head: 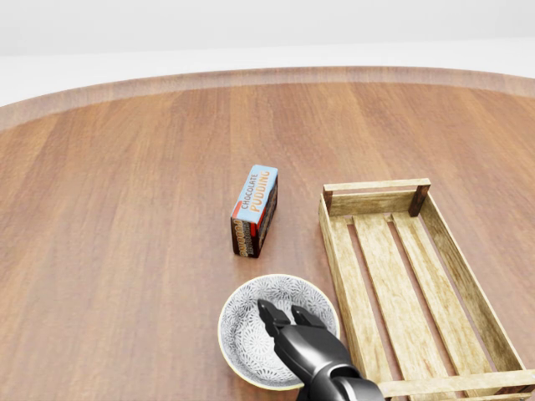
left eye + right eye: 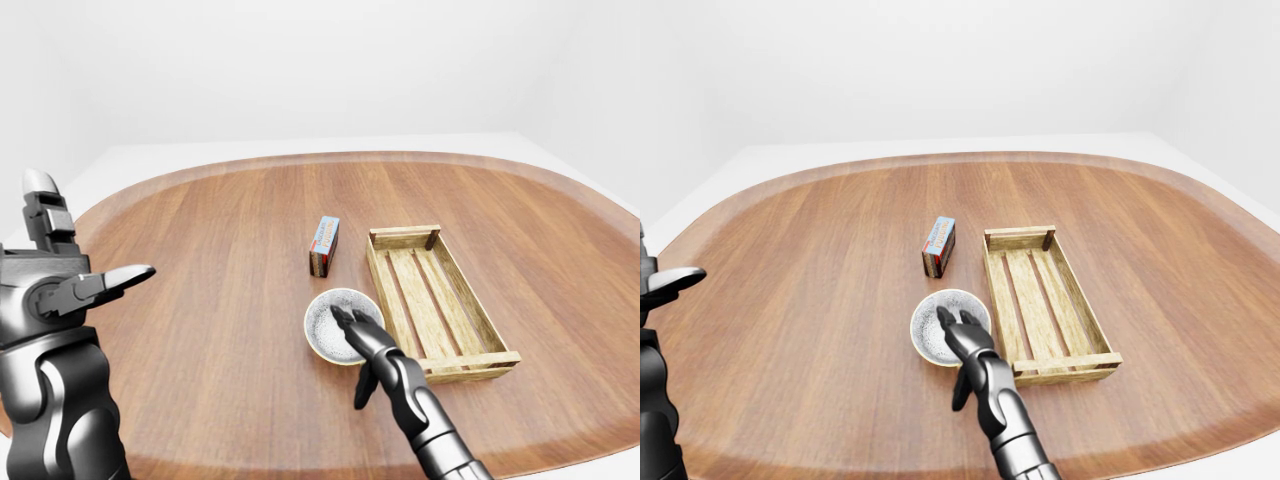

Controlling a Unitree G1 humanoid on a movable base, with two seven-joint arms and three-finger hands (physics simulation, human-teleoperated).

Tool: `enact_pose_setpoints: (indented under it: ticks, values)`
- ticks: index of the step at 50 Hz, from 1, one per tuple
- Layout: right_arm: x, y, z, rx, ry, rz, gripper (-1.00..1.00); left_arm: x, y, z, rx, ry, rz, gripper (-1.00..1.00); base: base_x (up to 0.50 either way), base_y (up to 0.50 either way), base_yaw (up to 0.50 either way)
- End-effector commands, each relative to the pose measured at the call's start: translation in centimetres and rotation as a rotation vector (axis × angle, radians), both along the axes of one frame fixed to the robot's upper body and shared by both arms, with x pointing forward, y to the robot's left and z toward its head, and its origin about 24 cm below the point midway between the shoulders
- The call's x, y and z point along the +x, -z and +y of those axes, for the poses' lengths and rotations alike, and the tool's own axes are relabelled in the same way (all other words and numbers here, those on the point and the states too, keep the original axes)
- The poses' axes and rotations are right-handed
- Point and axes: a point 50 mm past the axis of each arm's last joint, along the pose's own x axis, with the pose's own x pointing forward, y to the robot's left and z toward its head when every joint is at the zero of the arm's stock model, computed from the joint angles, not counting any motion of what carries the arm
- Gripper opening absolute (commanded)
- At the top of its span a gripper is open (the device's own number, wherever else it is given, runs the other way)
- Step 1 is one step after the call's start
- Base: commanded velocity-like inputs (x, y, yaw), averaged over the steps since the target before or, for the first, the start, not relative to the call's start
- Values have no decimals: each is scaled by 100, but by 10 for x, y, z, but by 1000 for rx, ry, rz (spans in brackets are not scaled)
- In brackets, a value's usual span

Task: Pick up the bowl on the left and put it in the tray.

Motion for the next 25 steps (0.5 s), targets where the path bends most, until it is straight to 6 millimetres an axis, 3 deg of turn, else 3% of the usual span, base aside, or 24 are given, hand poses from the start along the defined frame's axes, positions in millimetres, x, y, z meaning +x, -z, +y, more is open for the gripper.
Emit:
enact_pose_setpoints:
  ticks: [1, 25]
  values:
    - [-1, 7, 1, 2, 7, 18, 100, 0, 0, 0, 2, 1, -1, 100, 0, 0, 0]
    - [2, 18, 11, -12, -7, 53, 100, 0, 0, 0, -1, 1, -1, 100, 0, 0, 0]
